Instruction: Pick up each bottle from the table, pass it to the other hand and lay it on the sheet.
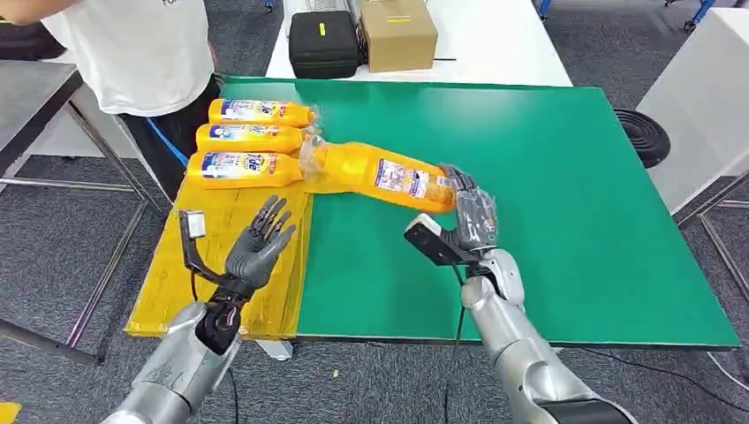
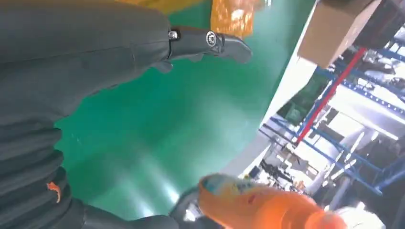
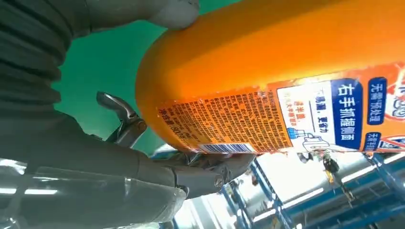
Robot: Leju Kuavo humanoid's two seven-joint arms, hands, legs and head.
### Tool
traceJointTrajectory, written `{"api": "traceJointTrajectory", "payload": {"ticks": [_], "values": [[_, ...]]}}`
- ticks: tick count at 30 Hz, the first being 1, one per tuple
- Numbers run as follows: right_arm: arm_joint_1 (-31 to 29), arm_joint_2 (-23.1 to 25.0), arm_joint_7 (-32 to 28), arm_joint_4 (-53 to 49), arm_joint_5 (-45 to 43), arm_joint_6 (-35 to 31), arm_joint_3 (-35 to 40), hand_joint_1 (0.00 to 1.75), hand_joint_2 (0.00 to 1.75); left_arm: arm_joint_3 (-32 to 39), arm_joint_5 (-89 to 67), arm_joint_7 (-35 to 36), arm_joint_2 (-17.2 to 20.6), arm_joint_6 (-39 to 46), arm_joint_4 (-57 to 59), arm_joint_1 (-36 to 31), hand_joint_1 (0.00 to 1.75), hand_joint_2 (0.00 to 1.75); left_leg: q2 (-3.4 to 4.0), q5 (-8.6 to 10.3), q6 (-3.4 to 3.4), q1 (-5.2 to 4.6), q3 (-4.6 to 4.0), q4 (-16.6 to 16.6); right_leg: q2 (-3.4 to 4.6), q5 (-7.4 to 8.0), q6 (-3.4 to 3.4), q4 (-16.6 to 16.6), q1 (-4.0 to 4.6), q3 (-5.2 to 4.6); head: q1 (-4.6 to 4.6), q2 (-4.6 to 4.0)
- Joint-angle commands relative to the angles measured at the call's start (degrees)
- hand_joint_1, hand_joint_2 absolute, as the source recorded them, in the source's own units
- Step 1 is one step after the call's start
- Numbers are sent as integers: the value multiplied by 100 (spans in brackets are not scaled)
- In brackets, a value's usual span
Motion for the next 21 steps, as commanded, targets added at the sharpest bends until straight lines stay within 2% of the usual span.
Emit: {"api": "traceJointTrajectory", "payload": {"ticks": [1,11,20,21], "values": [[-99,96,0,78,-82,99,102,175,175,-364,48,-50,-12,71,397,-293,0,175,6,-10,0,0,20,2,-1,-9,-13,0,2,20,0,0],[87,368,-263,80,-807,272,-247,175,175,-870,-554,-905,-373,907,-192,-251,0,175,-1,-11,-1,1,15,4,-7,-11,-13,1,4,19,0,0],[44,544,-333,336,-1186,459,-376,175,175,-698,-818,-1342,-551,1381,-337,-229,0,175,12,-16,-2,0,29,2,2,-13,-19,-2,5,31,0,0],[47,563,-330,356,-1198,502,-357,175,175,-671,-846,-1395,-579,1456,-350,-233,0,175,7,-7,-1,0,10,1,2,-5,-10,-1,2,10,-2,0]]}}
